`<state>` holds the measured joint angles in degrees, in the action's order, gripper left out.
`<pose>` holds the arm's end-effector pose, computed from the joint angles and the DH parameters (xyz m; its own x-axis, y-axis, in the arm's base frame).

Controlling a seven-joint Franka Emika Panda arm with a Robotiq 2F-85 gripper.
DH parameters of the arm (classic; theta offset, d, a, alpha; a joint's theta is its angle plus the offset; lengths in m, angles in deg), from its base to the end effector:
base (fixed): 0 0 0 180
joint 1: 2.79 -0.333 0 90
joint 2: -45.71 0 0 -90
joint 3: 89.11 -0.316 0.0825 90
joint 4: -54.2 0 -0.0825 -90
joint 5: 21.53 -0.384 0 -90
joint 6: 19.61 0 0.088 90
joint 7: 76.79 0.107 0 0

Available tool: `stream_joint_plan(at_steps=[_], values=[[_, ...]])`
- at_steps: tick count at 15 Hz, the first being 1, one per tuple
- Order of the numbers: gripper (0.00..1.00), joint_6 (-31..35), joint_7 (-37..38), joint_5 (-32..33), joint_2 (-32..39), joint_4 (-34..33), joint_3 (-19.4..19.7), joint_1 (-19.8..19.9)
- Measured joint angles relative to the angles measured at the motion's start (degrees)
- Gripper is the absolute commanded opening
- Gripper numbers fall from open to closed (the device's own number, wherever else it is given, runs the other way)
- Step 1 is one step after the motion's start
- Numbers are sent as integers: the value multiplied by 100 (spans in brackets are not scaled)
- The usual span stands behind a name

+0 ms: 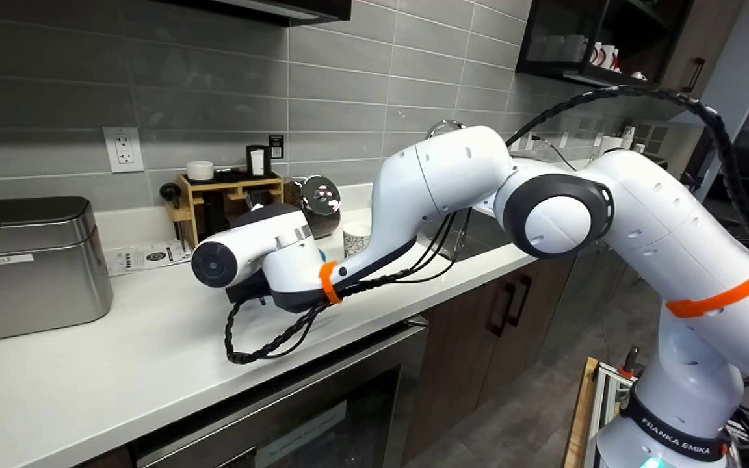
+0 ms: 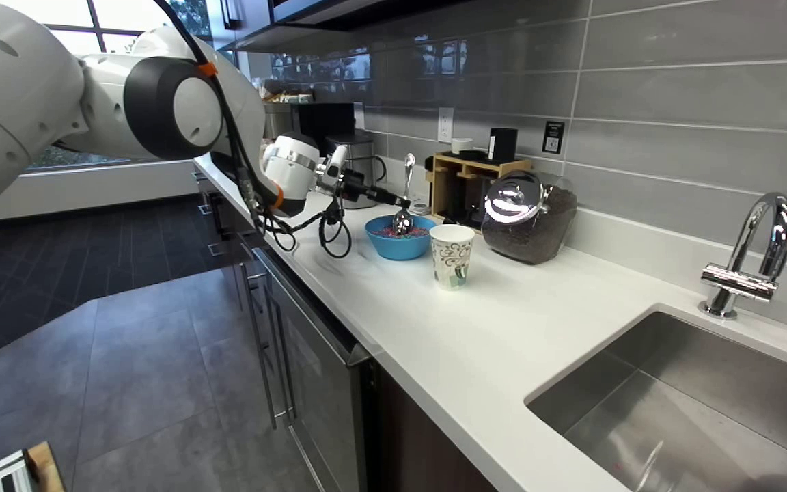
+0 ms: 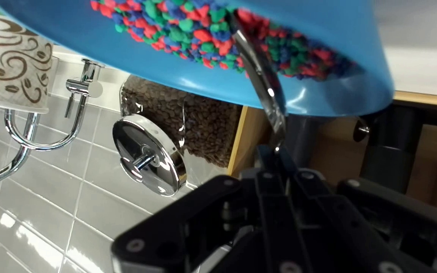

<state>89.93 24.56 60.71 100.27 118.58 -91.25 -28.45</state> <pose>0.7272 0.2918 0.2676 0.3726 -0.0643 0.9258 -0.6862 -0.6907 0.2282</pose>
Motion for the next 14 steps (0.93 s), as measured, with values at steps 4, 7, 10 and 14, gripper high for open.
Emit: stream_joint_plan(at_steps=[4, 7, 10, 14], values=[[1, 136, -381, -5, 0, 2, -59, 58], [1, 163, -704, -19, 3, 11, -120, 94], [1, 163, -934, -23, 11, 23, -154, 112], [1, 163, -1179, -23, 14, 50, -180, 128]])
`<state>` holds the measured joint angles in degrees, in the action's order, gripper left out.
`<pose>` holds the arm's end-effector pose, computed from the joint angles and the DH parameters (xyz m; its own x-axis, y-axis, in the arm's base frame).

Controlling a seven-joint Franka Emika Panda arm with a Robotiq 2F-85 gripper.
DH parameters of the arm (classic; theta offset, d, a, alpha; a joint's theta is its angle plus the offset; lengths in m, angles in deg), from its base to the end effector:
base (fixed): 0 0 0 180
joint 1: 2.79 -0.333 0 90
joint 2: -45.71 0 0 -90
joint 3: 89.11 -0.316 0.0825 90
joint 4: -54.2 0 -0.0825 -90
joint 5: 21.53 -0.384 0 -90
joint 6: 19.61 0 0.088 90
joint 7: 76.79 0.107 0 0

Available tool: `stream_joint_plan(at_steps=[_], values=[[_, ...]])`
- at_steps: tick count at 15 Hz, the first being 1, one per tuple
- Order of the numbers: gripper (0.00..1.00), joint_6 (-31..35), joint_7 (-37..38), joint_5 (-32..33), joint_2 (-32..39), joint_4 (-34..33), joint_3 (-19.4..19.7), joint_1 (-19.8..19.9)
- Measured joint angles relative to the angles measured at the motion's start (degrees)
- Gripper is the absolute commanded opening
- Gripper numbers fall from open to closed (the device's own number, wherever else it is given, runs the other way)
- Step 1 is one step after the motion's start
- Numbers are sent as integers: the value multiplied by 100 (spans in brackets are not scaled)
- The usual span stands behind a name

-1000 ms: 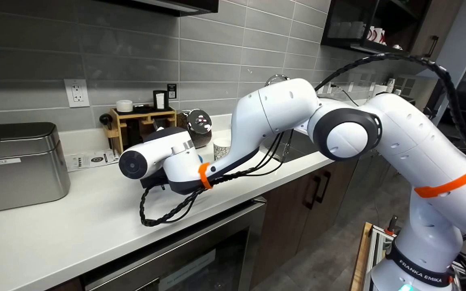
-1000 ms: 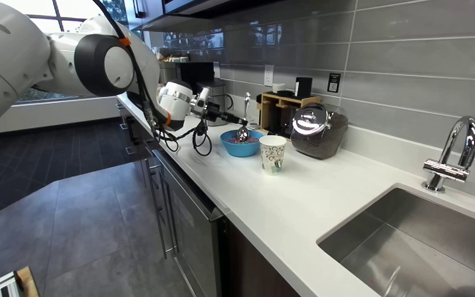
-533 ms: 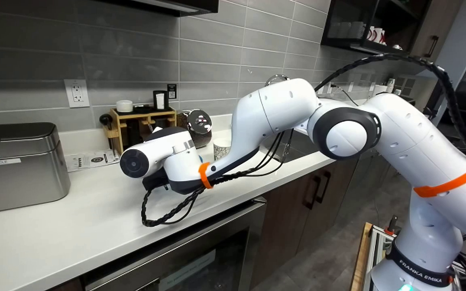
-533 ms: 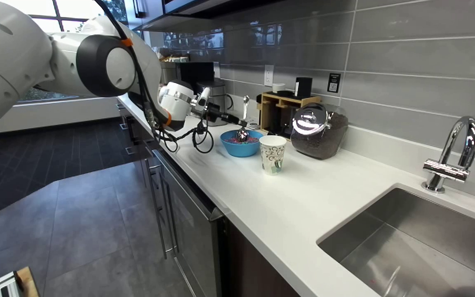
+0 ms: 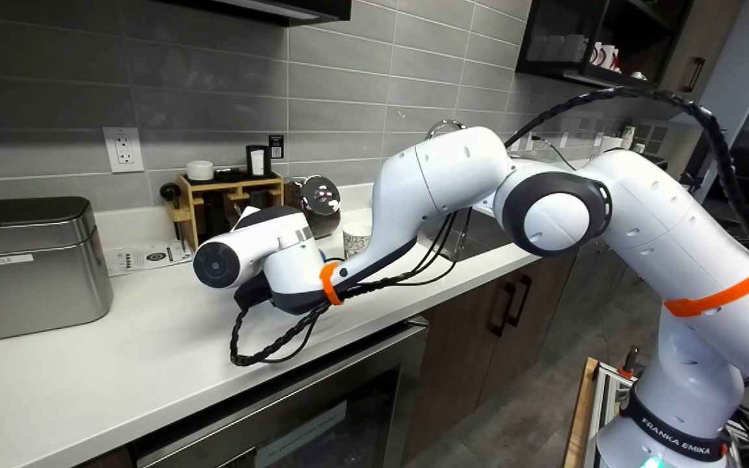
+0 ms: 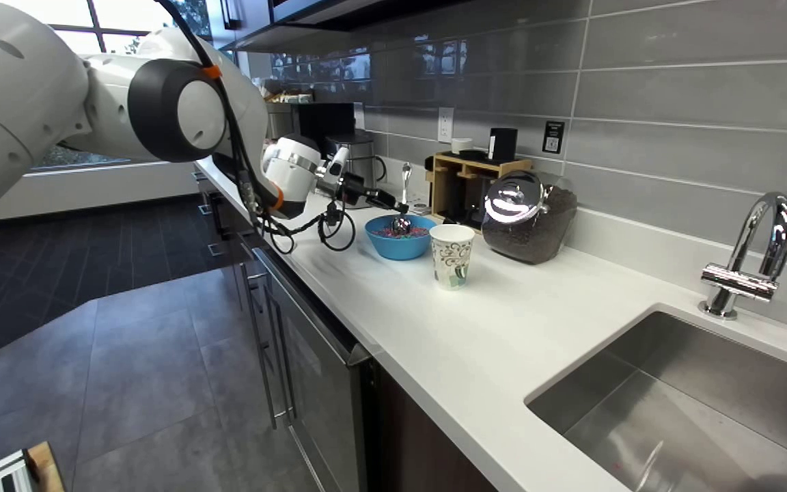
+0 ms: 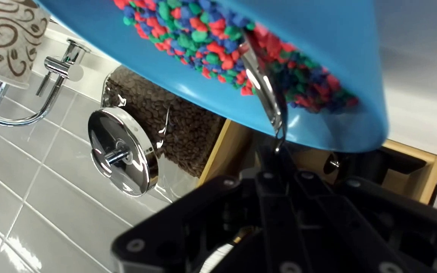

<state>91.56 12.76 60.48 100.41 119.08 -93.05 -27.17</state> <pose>0.7261 0.2937 0.2599 0.5245 0.0573 0.8495 -0.5726 -0.7147 0.4017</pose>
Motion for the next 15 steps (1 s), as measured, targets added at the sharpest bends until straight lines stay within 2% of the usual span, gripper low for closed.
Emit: stream_joint_plan(at_steps=[15], values=[[1, 0, -1285, -6, 35, 31, -44, 9]])
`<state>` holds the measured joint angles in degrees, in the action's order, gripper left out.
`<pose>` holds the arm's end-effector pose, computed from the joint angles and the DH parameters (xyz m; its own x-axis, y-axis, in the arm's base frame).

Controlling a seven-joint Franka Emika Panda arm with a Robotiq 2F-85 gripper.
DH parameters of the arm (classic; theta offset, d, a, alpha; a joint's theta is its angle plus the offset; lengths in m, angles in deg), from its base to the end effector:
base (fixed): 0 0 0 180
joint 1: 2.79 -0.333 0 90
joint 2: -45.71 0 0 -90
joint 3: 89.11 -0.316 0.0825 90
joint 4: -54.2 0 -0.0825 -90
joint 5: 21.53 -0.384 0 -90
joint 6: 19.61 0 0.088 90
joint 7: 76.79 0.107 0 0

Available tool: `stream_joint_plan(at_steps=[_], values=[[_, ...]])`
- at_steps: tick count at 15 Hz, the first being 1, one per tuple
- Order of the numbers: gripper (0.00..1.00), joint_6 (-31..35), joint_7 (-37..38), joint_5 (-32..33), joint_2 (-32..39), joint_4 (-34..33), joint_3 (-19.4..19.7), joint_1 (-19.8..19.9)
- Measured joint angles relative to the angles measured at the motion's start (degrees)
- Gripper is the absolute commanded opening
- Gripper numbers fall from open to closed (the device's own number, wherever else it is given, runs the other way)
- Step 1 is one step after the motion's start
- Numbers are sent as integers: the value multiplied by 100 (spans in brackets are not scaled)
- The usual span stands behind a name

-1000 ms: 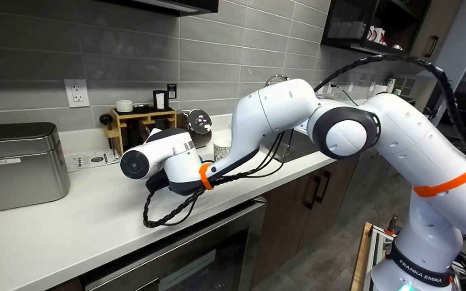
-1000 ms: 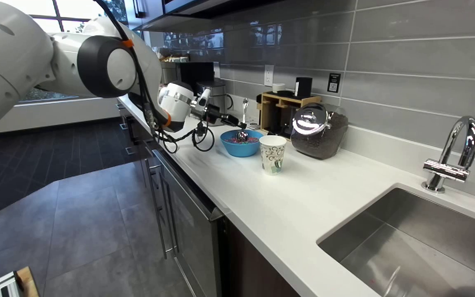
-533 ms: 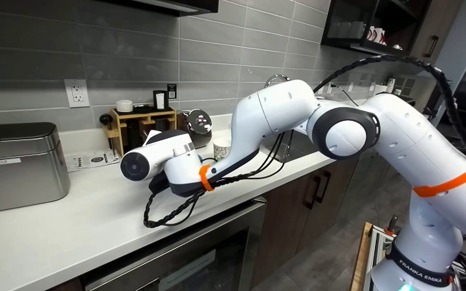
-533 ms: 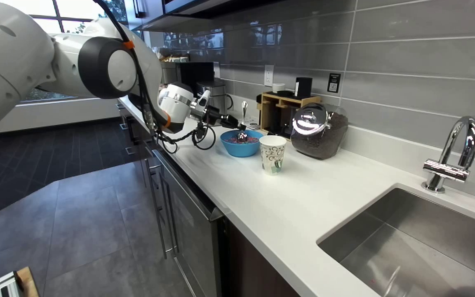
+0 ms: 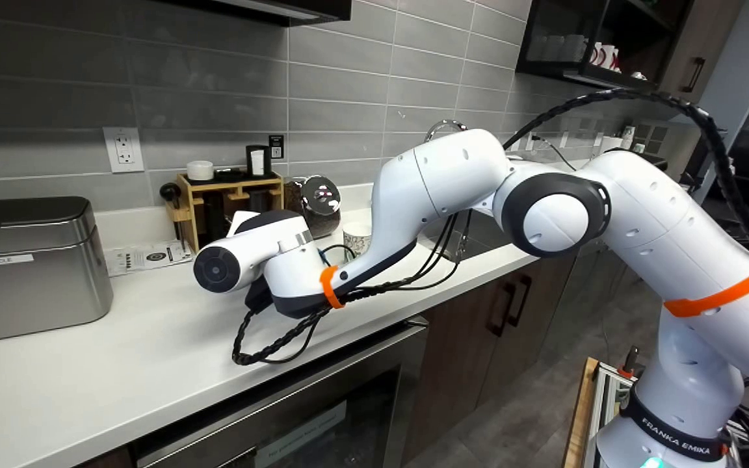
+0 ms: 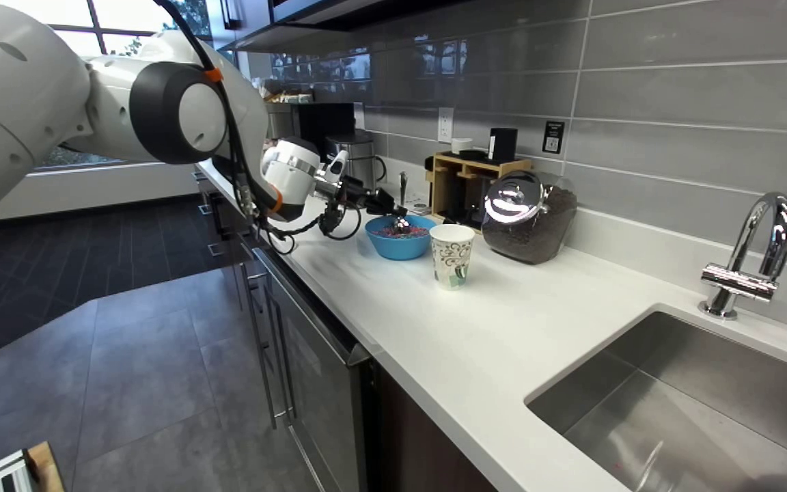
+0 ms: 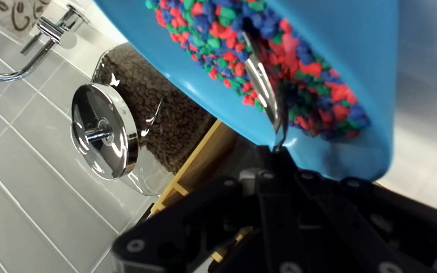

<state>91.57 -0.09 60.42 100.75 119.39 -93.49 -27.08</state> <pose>0.7236 0.2957 0.2524 0.6478 0.2153 0.7307 -0.4319 -0.6863 0.5852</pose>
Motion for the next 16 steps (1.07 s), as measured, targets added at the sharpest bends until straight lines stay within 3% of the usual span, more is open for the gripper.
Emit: stream_joint_plan(at_steps=[16], values=[[1, -29, -1405, 4, -9, -42, 1, -65]])
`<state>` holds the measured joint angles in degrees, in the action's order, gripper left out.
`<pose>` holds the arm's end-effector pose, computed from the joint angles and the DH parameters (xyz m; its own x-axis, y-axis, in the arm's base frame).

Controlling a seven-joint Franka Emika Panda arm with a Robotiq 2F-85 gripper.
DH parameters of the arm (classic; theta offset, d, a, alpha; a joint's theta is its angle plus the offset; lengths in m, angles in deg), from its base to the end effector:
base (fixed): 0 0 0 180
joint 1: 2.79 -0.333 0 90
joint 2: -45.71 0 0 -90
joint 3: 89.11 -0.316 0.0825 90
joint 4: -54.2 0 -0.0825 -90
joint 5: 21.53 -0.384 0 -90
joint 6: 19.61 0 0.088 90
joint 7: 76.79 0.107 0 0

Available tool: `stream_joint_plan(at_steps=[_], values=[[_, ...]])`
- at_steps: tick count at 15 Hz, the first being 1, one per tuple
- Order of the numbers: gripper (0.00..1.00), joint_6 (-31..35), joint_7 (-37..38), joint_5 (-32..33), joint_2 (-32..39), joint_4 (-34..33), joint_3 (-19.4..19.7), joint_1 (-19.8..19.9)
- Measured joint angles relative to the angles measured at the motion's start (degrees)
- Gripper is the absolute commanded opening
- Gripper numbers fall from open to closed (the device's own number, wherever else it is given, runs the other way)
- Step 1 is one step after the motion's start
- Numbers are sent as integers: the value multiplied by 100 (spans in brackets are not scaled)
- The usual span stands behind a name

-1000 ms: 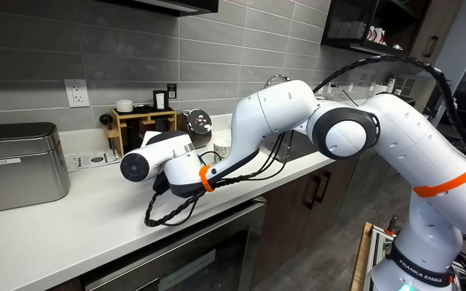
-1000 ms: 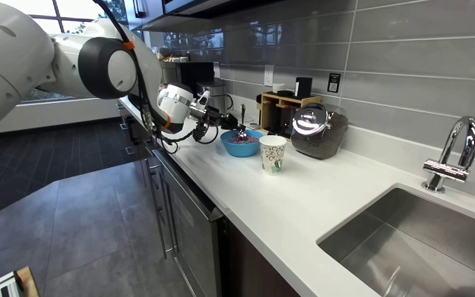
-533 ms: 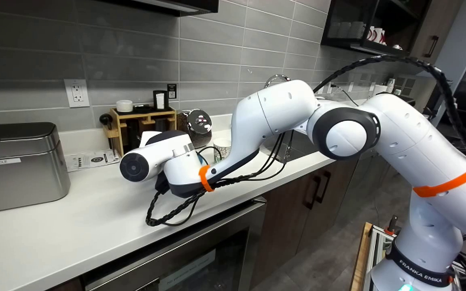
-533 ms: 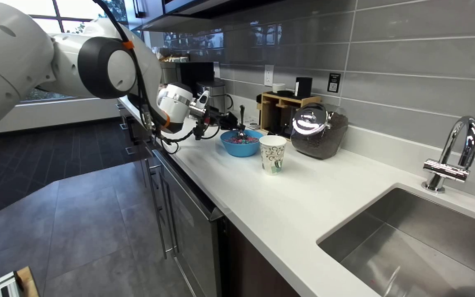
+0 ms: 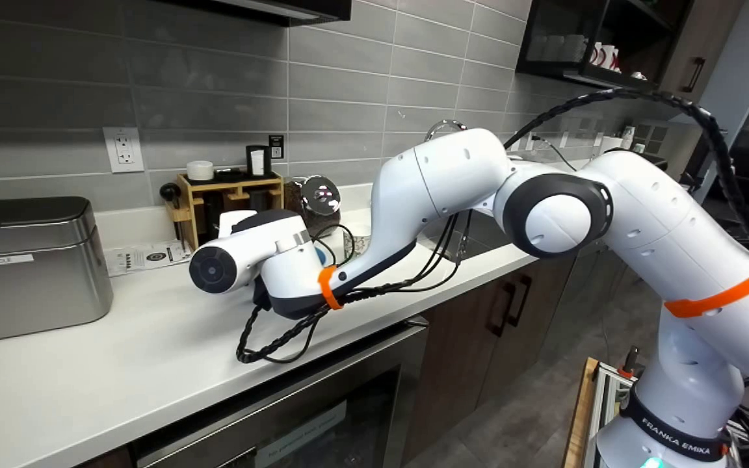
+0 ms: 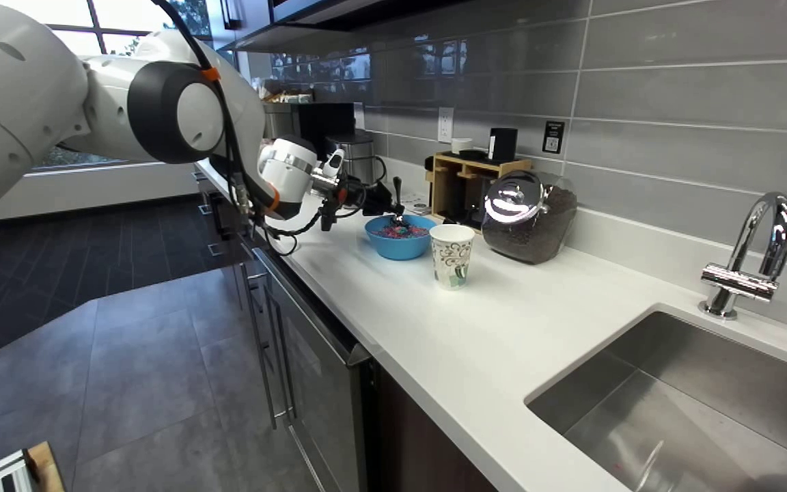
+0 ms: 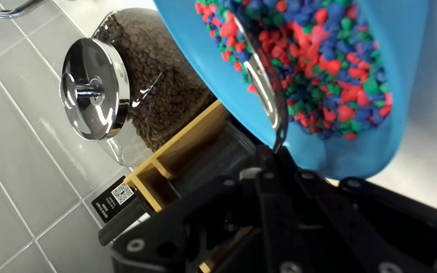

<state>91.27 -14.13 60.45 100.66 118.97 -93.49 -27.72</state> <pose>0.7217 0.3035 0.2572 0.7260 0.3797 0.5734 -0.2641 -0.6159 0.7422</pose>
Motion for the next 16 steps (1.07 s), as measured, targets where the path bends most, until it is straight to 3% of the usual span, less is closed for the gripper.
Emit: stream_joint_plan(at_steps=[16], values=[[1, -262, -979, 8, -331, -29, 38, -113]])
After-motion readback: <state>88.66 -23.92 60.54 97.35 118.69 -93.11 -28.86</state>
